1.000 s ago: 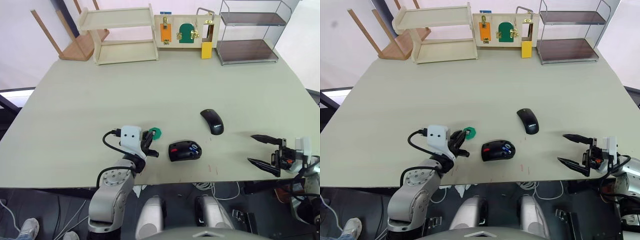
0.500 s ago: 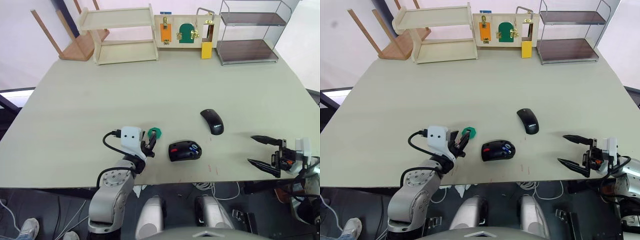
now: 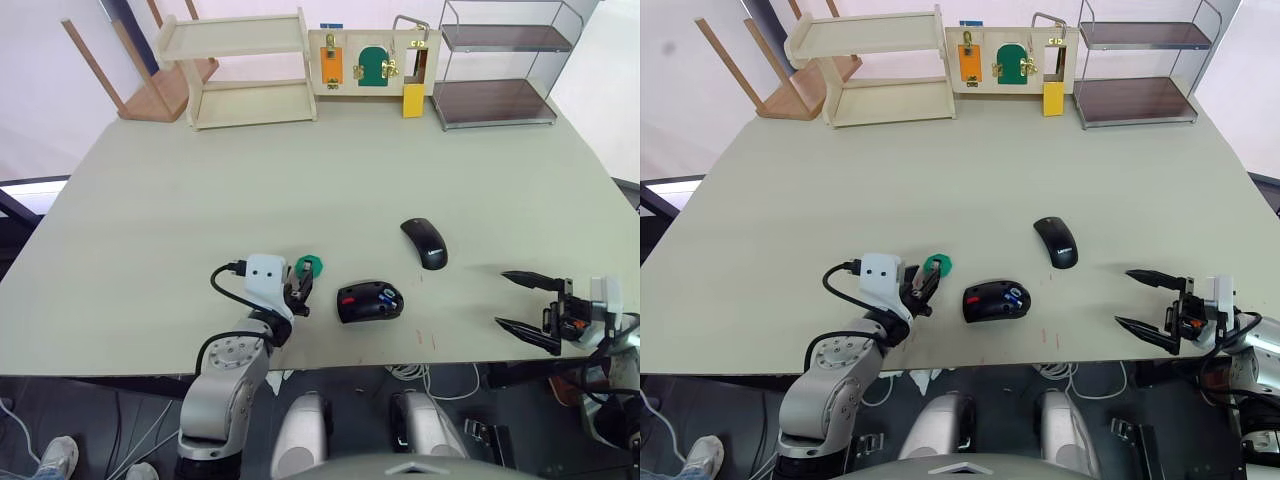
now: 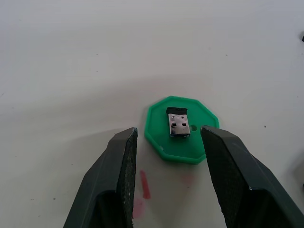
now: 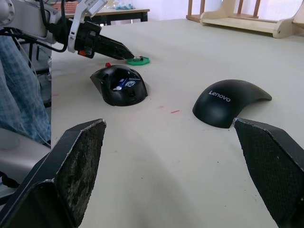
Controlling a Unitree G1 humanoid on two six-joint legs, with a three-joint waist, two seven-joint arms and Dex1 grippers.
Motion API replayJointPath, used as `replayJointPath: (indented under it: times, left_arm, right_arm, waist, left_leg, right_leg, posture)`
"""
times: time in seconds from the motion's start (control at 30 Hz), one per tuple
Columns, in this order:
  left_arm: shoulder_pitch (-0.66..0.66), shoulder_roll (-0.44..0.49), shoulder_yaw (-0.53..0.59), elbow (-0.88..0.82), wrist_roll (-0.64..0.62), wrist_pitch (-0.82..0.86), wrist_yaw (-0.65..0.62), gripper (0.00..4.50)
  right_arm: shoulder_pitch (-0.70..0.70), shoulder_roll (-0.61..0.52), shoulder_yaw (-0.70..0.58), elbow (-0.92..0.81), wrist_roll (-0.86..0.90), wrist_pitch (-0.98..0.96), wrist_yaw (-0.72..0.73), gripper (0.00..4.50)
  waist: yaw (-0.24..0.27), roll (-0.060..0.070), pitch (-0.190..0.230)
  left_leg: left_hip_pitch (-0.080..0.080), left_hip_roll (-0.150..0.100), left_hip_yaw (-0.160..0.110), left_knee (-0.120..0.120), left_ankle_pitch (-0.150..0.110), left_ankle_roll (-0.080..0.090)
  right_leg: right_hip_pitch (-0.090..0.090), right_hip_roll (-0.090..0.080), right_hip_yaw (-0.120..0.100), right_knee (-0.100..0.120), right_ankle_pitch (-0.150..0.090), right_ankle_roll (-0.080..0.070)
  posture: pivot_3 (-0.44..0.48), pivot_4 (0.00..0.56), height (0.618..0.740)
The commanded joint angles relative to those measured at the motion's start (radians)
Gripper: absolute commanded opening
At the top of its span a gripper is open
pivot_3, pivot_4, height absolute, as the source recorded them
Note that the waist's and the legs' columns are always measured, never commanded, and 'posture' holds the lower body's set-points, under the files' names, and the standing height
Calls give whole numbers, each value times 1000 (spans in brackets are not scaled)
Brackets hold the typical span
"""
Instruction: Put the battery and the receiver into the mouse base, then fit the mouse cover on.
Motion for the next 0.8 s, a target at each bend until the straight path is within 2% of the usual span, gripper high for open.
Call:
replayJointPath:
  times: [0.03,0.8]
  left_arm:
    - [-14,4,-9,-10,4,-20,-6,2243]
    - [-30,3,-13,0,-1,-12,-14,2243]
  right_arm:
    - [-7,-7,-8,-19,8,-15,6,4500]
    - [11,-1,-17,-36,3,-24,6,4500]
  waist:
    - [0,0,0]
    - [0,0,0]
  left_leg:
    - [0,0,0,0,0,0]
    - [0,0,0,0,0,0]
  right_leg:
    - [0,0,0,0,0,0]
    - [0,0,0,0,0,0]
  posture:
    - [0,150,740]
    - [0,150,740]
